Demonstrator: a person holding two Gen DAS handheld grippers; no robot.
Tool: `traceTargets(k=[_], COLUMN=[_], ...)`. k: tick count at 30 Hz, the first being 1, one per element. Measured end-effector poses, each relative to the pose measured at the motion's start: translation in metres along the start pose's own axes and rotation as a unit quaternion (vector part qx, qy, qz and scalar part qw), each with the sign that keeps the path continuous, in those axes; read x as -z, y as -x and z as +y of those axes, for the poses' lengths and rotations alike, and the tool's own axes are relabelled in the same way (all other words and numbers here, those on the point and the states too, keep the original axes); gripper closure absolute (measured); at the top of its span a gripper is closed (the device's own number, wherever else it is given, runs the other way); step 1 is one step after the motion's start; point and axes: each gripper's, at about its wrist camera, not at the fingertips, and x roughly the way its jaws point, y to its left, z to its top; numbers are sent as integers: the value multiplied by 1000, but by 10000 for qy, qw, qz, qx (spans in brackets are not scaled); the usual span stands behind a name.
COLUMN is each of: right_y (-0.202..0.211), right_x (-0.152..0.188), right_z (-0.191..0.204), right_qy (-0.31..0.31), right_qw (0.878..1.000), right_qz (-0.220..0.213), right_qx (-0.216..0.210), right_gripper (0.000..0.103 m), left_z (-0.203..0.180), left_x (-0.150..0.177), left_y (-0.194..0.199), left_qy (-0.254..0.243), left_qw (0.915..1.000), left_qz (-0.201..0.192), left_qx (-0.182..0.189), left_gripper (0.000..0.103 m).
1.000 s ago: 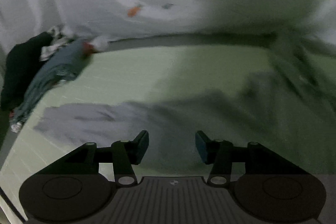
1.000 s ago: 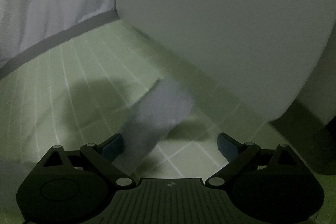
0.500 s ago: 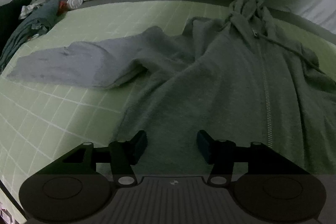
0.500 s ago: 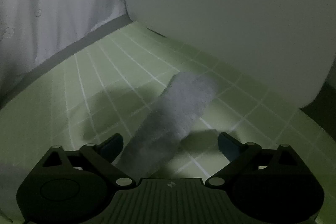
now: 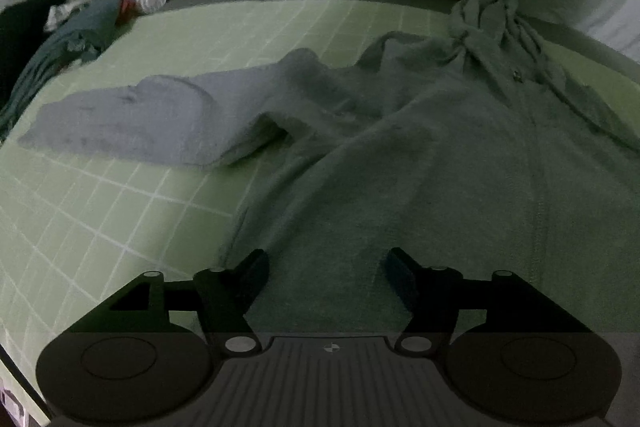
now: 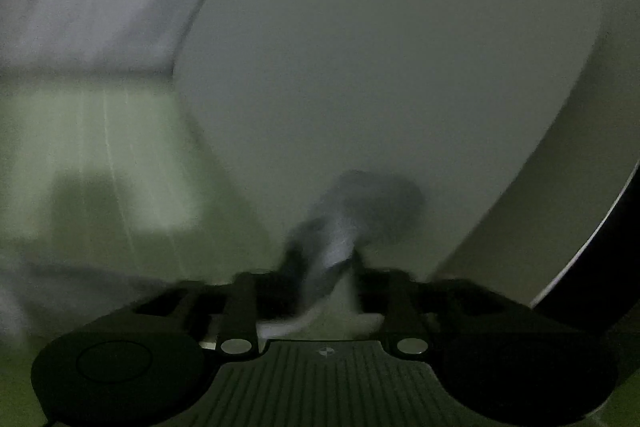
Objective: Fold clothes
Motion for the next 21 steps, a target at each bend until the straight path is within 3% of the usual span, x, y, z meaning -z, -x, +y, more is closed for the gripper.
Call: traceTargets(k=[2, 3, 5, 7, 10, 11, 14, 16, 18, 19, 21], right_y=[10, 18, 40, 62, 77, 79, 89, 93, 98, 100, 103], right_x=[0, -2, -11, -27, -53, -58, -87, -103, -114, -119, -127], right_z=[0, 1, 10, 32, 75, 86, 168, 216, 260, 283, 315], right_qy=[-146, -223, -378, -449, -386, -334, 212, 402, 757, 1059, 1626], right_qw=[9994, 9989, 9955, 9845, 9474, 9375, 8731, 8401, 8229, 8195, 8234], right_qz=[-83, -194, -475, -658, -611, -593, -315, -191, -188, -241, -436], right_qx=[-292, -365, -732, -1564, -3117, -3412, -4861, -5406, -5629, -5627, -5419], right_gripper=[18, 0, 0, 0, 0, 0, 0, 0, 0, 0, 0], left_z=[5, 8, 16, 21, 21, 20, 11, 1, -15, -18, -24], left_x=[-7, -12, -26, -48, -79, -95, -141, -157, -172, -176, -185], left_y=[4, 5, 7, 1, -14, -23, -53, -68, -89, -94, -115], left_qy=[-76, -83, -111, -333, -740, -886, -1367, -1691, -2248, -2390, -2709], left_qw=[9999, 9998, 9993, 9978, 9942, 9924, 9814, 9702, 9517, 9470, 9320], left_qz=[-119, -185, -347, -541, -763, -808, -723, -623, -485, -446, -127], left_qx=[-3, 17, 120, 204, 158, 291, 1135, 1621, 2035, 2100, 2404], left_gripper=[33, 33, 32, 27, 27, 27, 27, 26, 26, 25, 24])
